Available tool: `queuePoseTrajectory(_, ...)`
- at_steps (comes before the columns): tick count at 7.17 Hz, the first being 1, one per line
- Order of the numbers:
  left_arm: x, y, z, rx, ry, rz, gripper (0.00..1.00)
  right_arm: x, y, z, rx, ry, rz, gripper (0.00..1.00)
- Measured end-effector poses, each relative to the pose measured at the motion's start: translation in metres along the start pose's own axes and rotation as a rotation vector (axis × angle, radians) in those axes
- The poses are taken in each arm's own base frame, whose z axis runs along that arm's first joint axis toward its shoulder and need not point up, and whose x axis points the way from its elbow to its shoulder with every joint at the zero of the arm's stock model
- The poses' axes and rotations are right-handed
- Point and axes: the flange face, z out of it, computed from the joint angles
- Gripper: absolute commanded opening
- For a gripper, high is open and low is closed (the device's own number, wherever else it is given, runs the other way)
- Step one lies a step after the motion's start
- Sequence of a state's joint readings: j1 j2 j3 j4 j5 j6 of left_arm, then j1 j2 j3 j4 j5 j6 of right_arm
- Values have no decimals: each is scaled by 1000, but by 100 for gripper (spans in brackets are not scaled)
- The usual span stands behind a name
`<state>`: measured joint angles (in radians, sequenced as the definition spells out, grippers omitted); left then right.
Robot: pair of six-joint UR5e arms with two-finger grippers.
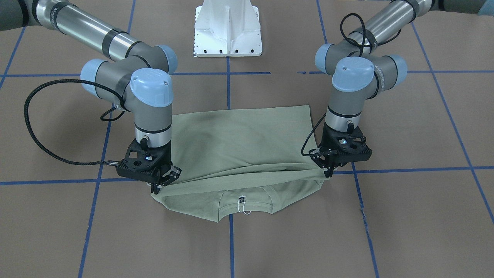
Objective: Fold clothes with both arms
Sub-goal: 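Lay the hem down near the collar and open both grippers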
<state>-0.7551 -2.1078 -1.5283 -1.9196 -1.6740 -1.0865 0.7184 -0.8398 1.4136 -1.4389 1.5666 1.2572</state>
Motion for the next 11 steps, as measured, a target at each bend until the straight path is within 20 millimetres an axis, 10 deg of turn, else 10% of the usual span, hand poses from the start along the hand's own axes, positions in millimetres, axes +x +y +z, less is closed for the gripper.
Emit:
queuePoseTrajectory(1,-1,0,3,0,-5,21,0,2,-4,2,4,2,-7,0)
queuePoseTrajectory(2,-2,0,4,0,-7,59,88,2,-6,2,7,1,-11,43)
queuePoseTrajectory(3,-2,-1,2,3,-2,95,100,3,-6,3,9,1,-9,99)
queuePoseTrajectory(7,14,11,-39,26,92,195,100,12,-14,-19,-66,-84,-75,100)
queuePoseTrajectory(11,-39,108,-76,-18,201,107,84,33,-12,-47,-77,-150,-127,100)
